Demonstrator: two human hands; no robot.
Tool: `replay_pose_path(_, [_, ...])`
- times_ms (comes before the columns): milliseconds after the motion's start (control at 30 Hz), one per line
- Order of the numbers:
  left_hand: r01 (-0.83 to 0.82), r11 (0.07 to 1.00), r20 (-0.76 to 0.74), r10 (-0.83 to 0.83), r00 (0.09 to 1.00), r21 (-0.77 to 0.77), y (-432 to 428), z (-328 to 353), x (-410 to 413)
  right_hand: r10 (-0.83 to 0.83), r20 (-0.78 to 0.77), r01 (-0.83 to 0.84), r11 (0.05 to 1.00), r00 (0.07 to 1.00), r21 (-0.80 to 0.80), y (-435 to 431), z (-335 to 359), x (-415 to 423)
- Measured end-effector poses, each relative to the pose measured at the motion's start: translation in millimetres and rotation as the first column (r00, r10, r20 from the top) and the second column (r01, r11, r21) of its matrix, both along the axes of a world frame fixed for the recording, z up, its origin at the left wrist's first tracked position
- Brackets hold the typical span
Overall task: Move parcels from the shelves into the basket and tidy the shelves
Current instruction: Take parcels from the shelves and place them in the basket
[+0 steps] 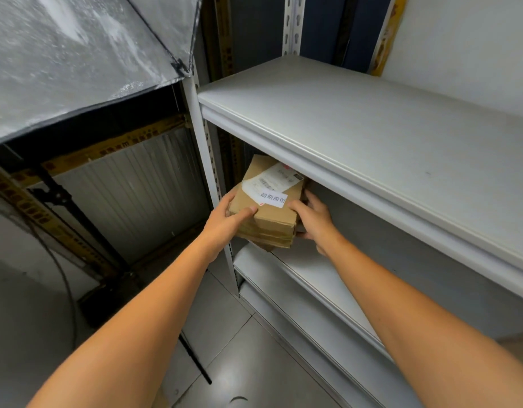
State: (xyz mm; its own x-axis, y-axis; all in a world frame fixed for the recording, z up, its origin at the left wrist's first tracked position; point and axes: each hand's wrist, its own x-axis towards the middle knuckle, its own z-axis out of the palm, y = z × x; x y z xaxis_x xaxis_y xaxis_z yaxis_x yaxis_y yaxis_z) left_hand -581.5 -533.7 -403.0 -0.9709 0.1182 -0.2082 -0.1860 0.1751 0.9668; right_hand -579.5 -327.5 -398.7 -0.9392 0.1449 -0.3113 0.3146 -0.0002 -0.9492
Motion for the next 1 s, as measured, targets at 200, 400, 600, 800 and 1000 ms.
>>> replay_pose_path(200, [-0.014, 0.999, 0.08, 0.018, 0.997, -0.048, -17.5, 1.2, 14.3, 0.048, 0.022, -0.048, 0.999, 0.999, 0.001, -7.4, 5.0, 18.8])
replay_pose_path(400, [0.028, 0.998, 0.161, -0.02, 0.987, -0.05, -19.6, 6.9, 5.2, 0.026, 0.08, -0.021, 0.998, 0.996, -0.062, -8.3, 9.4, 16.0])
replay_pose_path(600, [0.084, 0.996, 0.231, -0.08, 0.97, -0.007, -24.5, 7.5, -6.5, 0.005, 0.078, -0.002, 0.999, 0.997, -0.045, -9.1, 7.9, 11.2])
replay_pose_path(800, [0.073, 0.997, 0.239, -0.067, 0.969, -0.015, -28.1, 8.8, 14.0, 0.014, 0.049, -0.012, 1.0, 0.999, -0.025, -14.8, 7.8, 21.7])
replay_pose_path(1000, [0.035, 0.999, 0.263, -0.023, 0.965, -0.041, -28.6, 21.4, 59.9, 0.12, 0.081, -0.119, 0.993, 0.989, -0.016, -10.9, 18.7, 56.1])
